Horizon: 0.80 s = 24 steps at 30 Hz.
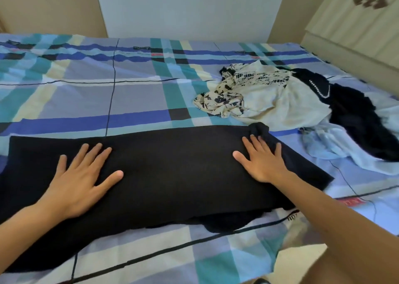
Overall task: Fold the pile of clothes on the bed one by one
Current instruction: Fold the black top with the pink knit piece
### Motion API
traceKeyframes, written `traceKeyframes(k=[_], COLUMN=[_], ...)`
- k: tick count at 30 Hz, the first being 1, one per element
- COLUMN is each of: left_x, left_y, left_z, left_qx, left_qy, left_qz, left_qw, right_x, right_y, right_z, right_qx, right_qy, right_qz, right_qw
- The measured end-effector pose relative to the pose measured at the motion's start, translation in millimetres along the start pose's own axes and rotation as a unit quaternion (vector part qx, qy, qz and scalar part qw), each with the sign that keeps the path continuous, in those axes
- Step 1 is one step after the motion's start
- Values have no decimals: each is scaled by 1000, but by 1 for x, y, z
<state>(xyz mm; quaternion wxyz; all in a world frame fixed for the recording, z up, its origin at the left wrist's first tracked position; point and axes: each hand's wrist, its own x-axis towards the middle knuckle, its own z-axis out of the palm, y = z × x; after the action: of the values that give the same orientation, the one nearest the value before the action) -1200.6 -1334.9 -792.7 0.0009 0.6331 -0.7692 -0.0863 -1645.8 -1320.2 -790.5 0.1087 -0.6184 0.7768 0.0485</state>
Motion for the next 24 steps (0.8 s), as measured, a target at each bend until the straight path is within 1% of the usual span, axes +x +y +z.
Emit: traceKeyframes(k=[2, 4, 8, 10, 12, 13, 14, 15, 17, 18, 19, 21, 22, 24], left_x=[3, 6, 13, 10, 0, -6, -12, -19, -29, -33, -36, -38, -38, -41], left_y=[0, 1, 6, 21, 44, 57, 71, 84, 106, 114, 120, 124, 124, 115], left_z=[1, 3, -4, -10, -15, -16, -16, -16, -11, -7, -4, 1, 1, -3], left_qx=[8, 25, 29, 8, -25, -51, -75, -91, -88, -71, -50, -5, 7, -7], left_qy=[-10, -23, -37, -18, 19, 30, 37, 36, 21, 7, -11, -37, -44, -50], left_qz=[-3, -6, -25, -14, 35, 72, 112, 150, 215, 231, 235, 231, 229, 215], left_qw=[1000, 999, 999, 1000, 999, 996, 990, 984, 972, 970, 971, 972, 972, 975], right_x=[-2, -8, -20, -25, -26, -26, -27, -29, -35, -37, -40, -43, -45, -48], right_y=[17, 26, 34, 38, 46, 49, 49, 48, 41, 36, 30, 19, 15, -3], right_z=[-1, -2, -8, -17, -29, -35, -39, -43, -45, -44, -42, -41, -43, -46], right_qx=[-5, 13, 115, 142, 205, 259, 319, 364, 416, 434, 435, 439, 454, 477], right_qy=[6, 17, 35, 44, 17, -15, -56, -93, -138, -143, -137, -109, -100, -93], right_qz=[44, 83, 175, 188, 187, 185, 184, 176, 144, 122, 106, 85, 75, 56], right_qw=[999, 996, 977, 971, 961, 948, 928, 910, 887, 881, 884, 888, 882, 872])
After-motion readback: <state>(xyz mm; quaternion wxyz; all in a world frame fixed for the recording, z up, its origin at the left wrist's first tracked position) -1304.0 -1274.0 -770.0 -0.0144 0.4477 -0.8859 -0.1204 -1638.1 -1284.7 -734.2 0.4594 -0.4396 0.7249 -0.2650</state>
